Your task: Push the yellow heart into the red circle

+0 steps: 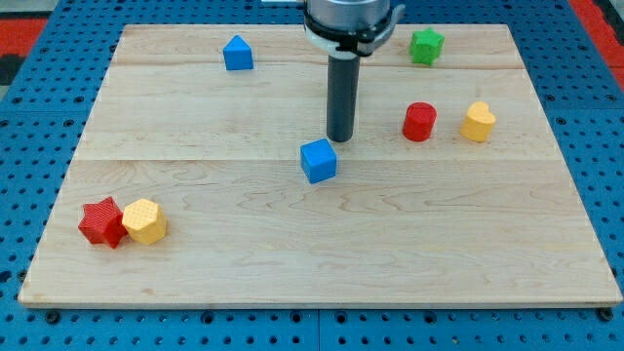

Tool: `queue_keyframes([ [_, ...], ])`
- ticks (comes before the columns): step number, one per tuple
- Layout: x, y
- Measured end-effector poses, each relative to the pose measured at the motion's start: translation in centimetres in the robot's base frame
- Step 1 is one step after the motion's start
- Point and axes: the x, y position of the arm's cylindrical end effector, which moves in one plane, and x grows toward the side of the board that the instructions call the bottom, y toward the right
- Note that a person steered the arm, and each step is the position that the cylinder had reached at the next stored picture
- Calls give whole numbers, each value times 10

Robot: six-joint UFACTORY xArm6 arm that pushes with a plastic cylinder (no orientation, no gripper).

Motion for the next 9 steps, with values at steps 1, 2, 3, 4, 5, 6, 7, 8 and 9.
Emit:
queue_keyframes([
  [1, 49, 18],
  [2, 57, 113],
  [3, 43, 219],
  [4, -12, 223],
  [5, -51, 163],
  [6, -48, 103],
  [7, -46, 169],
  [8, -48, 213],
  [9, -30, 230],
])
